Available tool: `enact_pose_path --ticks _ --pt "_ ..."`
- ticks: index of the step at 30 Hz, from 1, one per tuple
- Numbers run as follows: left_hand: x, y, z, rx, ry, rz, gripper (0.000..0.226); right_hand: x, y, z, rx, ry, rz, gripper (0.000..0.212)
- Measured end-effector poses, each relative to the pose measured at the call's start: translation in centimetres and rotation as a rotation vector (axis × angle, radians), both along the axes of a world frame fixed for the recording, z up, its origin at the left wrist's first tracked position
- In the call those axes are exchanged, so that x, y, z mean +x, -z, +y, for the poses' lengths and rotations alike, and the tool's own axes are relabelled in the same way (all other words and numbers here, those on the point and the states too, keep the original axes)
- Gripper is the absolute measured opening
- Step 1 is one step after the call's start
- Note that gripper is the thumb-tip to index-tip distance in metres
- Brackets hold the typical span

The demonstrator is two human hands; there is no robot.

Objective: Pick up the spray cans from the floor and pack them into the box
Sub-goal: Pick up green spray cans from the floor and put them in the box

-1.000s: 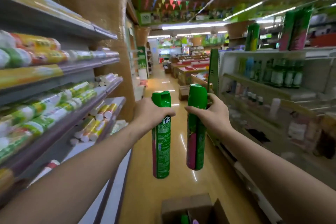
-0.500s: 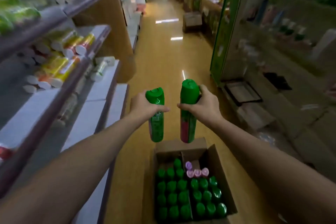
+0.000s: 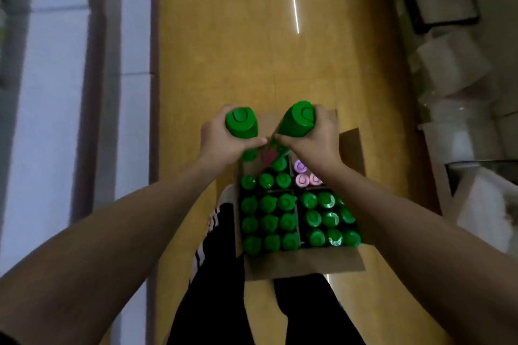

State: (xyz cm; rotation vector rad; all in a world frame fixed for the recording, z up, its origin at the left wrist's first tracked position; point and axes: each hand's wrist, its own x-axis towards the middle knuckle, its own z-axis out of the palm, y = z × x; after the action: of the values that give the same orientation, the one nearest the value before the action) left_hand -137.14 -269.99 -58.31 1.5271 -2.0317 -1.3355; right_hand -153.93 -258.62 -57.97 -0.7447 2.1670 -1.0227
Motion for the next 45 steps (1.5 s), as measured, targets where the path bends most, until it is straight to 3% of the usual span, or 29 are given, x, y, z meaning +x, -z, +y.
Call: enact_pose_path --ticks 10,16,24,29,32,45 --pt "2.2 19.8 -4.2 0.151 0.131 -0.068 0.074 2.4 20.2 -4.7 0.140 -0.042 -0.033 0.069" --pt "3.0 26.4 -2.7 0.237 0.373 -0.109 0.078 2.6 26.9 -2.8 0.186 -0.271 0.030 0.079" --pt "2.6 31.4 -3.5 0.228 0.703 -0.387 0.084 1.4 31.8 -2.4 0.328 -0.602 0.215 0.071" --pt "1.1 32.6 -3.6 0.158 0.829 -0.571 0.088 1.7 33.3 -3.3 0.388 -0.648 0.282 0.069" --pt "0.8 33.2 -4.0 0.156 0.868 -0.669 0.077 1.9 33.8 -3.9 0.436 -0.679 0.296 0.072" --pt "0.8 33.8 -4.1 0.168 0.825 -0.667 0.073 2.0 33.8 -6.1 0.761 -0.824 0.284 0.083"
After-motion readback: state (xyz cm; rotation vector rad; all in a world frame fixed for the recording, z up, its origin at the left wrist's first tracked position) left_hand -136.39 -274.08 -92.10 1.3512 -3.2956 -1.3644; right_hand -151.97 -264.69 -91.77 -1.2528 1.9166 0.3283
